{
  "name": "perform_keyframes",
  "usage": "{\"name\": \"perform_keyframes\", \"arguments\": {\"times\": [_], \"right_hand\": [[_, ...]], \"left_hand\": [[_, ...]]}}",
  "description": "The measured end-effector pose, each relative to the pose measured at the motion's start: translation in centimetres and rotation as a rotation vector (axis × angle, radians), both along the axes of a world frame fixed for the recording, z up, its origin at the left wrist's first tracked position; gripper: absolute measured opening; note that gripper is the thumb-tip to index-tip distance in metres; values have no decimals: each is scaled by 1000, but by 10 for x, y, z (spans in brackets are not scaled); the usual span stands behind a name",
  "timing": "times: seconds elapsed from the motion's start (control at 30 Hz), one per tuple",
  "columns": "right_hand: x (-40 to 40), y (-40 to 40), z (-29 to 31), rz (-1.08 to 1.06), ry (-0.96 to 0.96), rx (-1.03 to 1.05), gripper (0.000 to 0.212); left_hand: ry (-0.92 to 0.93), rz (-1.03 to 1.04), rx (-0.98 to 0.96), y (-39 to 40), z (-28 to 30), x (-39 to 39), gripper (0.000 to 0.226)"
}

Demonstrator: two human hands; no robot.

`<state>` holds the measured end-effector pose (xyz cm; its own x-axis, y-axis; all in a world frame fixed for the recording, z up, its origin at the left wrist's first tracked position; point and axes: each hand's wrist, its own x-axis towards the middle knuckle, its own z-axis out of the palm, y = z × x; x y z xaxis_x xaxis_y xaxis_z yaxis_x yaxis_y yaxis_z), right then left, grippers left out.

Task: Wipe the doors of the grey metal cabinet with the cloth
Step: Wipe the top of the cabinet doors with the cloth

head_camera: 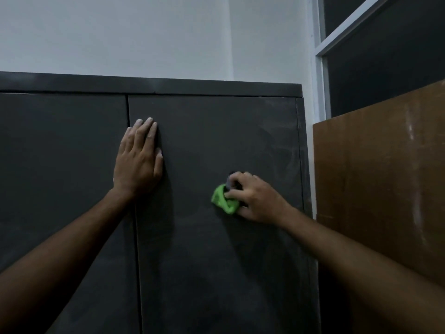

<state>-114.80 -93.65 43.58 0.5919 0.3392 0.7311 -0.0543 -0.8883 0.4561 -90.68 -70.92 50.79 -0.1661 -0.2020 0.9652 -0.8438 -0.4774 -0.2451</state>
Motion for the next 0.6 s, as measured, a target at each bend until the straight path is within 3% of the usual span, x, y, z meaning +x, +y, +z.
{"name": "perform_keyframes", "arguments": {"times": [0.07, 0.17, 0.2, 0.37, 0.53, 0.6], "right_hand": [[-19, -15, 14, -80, -10, 15, 32], [-21, -24, 40, -125, -342, 344, 34], [-16, -21, 38, -108, -379, 370, 35], [-39, -31, 8, -71, 97, -71, 33], [-35, -44, 32, -69, -360, 377, 34], [-29, -41, 17, -2, -217, 177, 37]], "left_hand": [[2, 7, 4, -1, -1, 0, 65], [13, 19, 5, -1, -1, -2, 66], [13, 23, 2, -1, 0, -3, 66], [27, 43, -19, -6, -1, -14, 65], [-19, -36, 62, -43, -12, -55, 61], [-16, -68, 86, -63, -14, -72, 61]]}}
